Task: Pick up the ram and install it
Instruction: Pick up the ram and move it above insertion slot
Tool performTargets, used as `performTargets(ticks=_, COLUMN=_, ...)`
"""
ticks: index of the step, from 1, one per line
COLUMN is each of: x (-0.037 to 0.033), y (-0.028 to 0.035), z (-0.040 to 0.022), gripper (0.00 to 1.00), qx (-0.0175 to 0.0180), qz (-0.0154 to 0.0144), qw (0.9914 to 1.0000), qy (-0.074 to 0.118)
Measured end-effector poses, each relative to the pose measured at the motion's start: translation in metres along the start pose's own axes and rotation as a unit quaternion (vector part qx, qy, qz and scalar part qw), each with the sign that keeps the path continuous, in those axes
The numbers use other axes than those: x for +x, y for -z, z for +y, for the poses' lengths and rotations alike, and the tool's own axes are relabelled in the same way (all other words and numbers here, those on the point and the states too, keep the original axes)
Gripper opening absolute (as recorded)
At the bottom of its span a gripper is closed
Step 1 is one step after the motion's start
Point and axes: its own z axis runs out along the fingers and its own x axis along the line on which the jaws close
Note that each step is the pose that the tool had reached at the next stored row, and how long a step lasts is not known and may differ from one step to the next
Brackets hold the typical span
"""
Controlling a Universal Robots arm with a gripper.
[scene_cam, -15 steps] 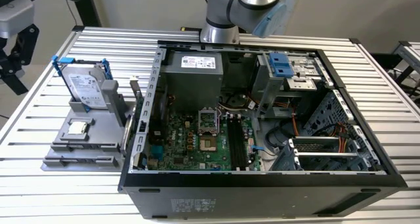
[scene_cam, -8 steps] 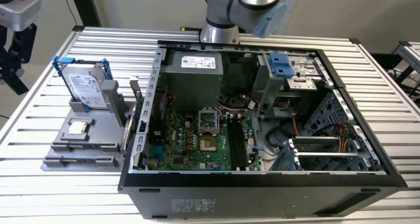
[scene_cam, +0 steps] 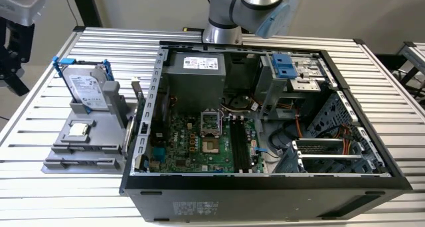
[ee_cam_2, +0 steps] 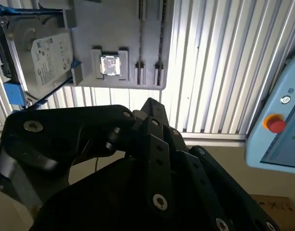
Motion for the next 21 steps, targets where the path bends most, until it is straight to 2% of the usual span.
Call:
performTargets(ticks=3, x=0.0, y=0.0, z=0.0, gripper=0.0, qx=-0.0002, qz=0.0002, qw=0.99963, qy=0.027)
performTargets(ticks=6, x=0.0, y=0.0001, z=-0.0001, gripper=0.0, qx=0.0011, qz=-0.0003, qw=0.99852, qy=0.054)
performTargets(ticks=9, x=0.0, y=-0.0001, z=0.0, gripper=0.0, qx=0.0022, qz=-0.0008, qw=0.99667, qy=0.082)
performTargets(ticks=11, x=0.0, y=0.0, z=0.0, gripper=0.0, qx=0.0018, qz=-0.0005, qw=0.99502, qy=0.1)
performTargets(ticks=15, x=0.0, y=0.0, z=0.0, gripper=0.0, qx=0.0009, qz=0.0, qw=0.99079, qy=0.135)
performTargets(ticks=18, x=0.0, y=-0.0001, z=0.0, gripper=0.0, qx=0.0007, qz=0.0001, qw=0.98664, qy=0.163)
performTargets(ticks=20, x=0.0, y=0.0, z=0.0, gripper=0.0, qx=0.0004, qz=0.0003, qw=0.98361, qy=0.18)
performTargets(ticks=21, x=0.0, y=0.0, z=0.0, gripper=0.0, qx=0.0002, qz=0.0004, qw=0.98179, qy=0.19)
